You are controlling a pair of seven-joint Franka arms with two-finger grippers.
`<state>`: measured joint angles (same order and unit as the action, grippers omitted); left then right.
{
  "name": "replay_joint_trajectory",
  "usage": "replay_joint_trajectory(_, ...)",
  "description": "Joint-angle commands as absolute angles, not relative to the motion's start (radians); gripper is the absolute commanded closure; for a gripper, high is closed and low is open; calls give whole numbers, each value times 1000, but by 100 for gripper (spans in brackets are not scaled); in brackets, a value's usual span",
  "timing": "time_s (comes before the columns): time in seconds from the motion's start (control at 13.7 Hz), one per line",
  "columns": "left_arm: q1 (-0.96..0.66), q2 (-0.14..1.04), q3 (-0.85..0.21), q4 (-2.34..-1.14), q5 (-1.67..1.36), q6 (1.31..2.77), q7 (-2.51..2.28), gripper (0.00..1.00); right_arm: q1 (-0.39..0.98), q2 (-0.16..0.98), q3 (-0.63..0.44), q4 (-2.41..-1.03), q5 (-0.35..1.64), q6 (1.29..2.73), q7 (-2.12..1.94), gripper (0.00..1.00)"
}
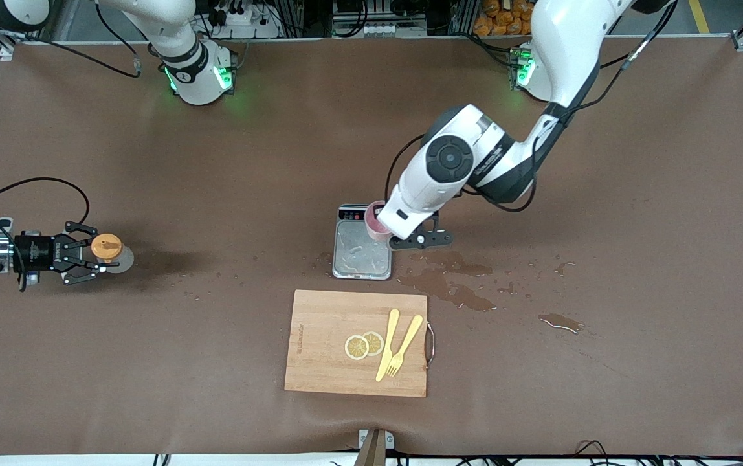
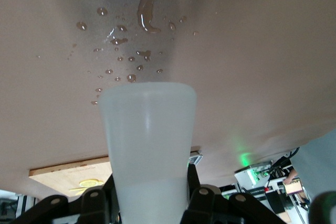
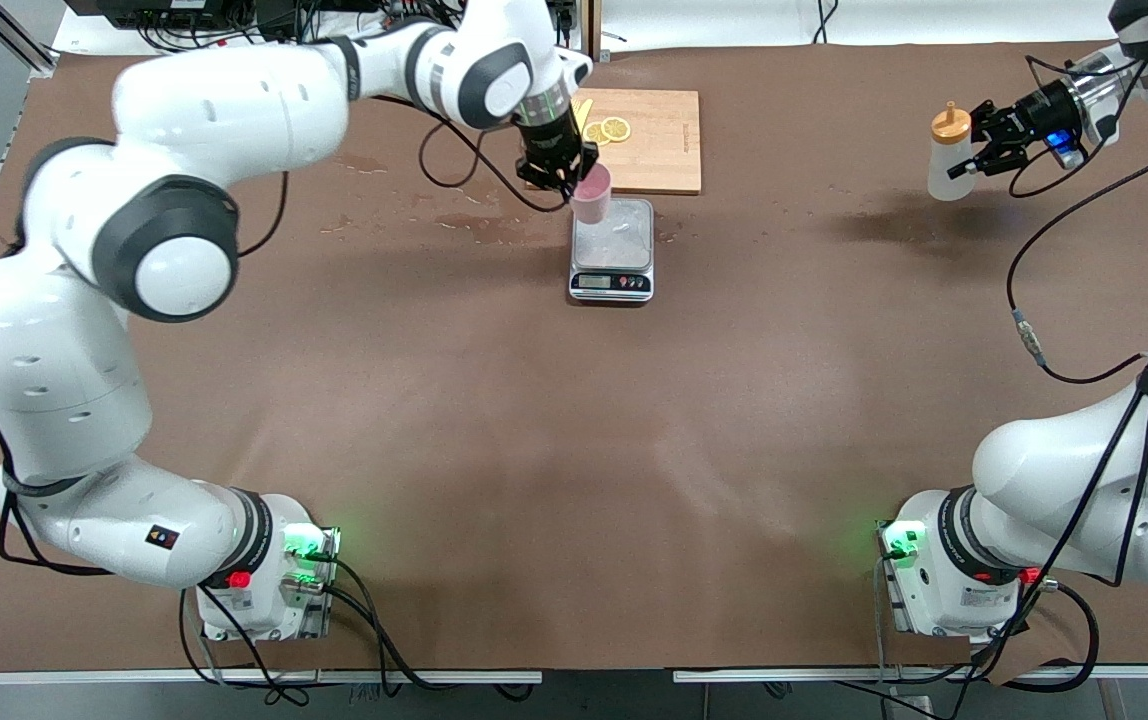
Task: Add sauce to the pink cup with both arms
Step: 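Carry the pink cup onto the scale with the left gripper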
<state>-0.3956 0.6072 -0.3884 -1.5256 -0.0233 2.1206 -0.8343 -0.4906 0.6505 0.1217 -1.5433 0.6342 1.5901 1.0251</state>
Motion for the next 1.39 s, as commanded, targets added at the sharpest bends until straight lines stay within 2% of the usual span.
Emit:
replay_joint_trajectory(0.0,-486,704,-306,-1439,-11,2129,-865,100,-448,580,110,-1615,617,1637,1080,50)
replay_joint_trajectory(0.22,-551,738,-230,-1439,-14,2219,-906,100,-399,552,109,-1637,611,1677,1146,50)
replay_joint_trajectory(0.51,-558,776,-229,-1417,-14,2313,-948,100,-339,511,109,-1657,583,1716,1230,50)
replay_joint_trajectory(0.95,-577,769,-229,-1417,-14,2315,-960,100,-246,439,109,-1667,514,1738,1432,51)
replay_joint_trajectory(1.03,-577,765,-230,-1417,-21,2315,-962,81,-230,422,109,-1687,505,1749,1465,51)
replay_joint_trajectory(1.1,-577,758,-229,-1419,-11,2313,-960,10,-224,407,109,-1709,505,1773,1477,51)
replay_joint_trajectory(1.17,-578,749,-229,-1419,-8,2313,-953,0,-215,394,110,-1732,505,1788,1486,51)
replay_joint_trajectory(1.32,-569,732,-230,-1422,-6,2306,-953,0,-195,382,109,-1741,500,1798,1520,51)
